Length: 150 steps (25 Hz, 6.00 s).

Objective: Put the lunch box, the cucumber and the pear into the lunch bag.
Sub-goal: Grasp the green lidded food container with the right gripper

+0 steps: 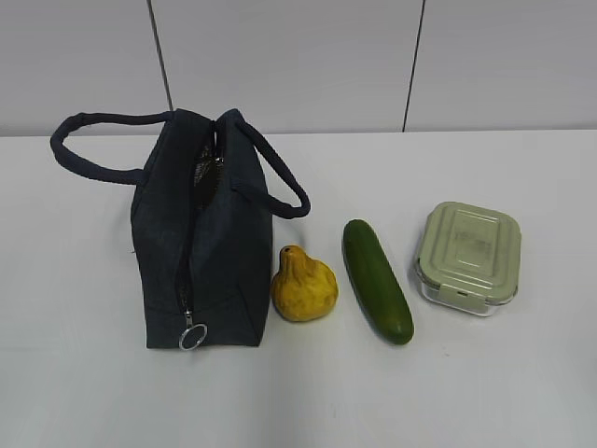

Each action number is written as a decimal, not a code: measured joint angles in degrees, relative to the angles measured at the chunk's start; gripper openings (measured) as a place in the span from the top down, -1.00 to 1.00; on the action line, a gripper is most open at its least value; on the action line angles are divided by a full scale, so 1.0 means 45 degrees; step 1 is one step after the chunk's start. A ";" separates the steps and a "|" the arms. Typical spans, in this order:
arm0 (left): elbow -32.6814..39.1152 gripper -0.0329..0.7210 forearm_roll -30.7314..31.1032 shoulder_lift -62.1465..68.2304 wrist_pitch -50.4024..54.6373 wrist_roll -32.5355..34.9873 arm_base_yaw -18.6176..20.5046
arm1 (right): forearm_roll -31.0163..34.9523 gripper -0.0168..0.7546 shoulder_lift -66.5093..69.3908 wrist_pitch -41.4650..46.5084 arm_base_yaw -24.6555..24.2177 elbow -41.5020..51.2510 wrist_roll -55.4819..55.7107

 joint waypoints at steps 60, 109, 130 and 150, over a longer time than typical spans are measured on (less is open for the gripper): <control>-1.3064 -0.21 -0.5915 2.1855 -0.0235 0.1864 -0.2855 | 0.0000 -0.37 0.0000 0.0000 0.0000 0.0000 0.0000; -1.3136 0.91 -0.5872 2.3613 0.0007 0.2147 -0.2866 | 0.6452 -0.37 0.9793 -0.4544 0.0121 0.0000 -0.2536; -1.3136 0.91 -0.5872 2.3613 0.0016 0.2147 -0.2866 | 1.4504 -0.37 2.0174 -0.4348 -0.4111 -0.3274 -1.1591; -1.3136 0.91 -0.5872 2.3613 0.0050 0.2147 -0.2866 | 1.6146 -0.71 2.4692 -0.2869 -0.4578 -0.5457 -1.4004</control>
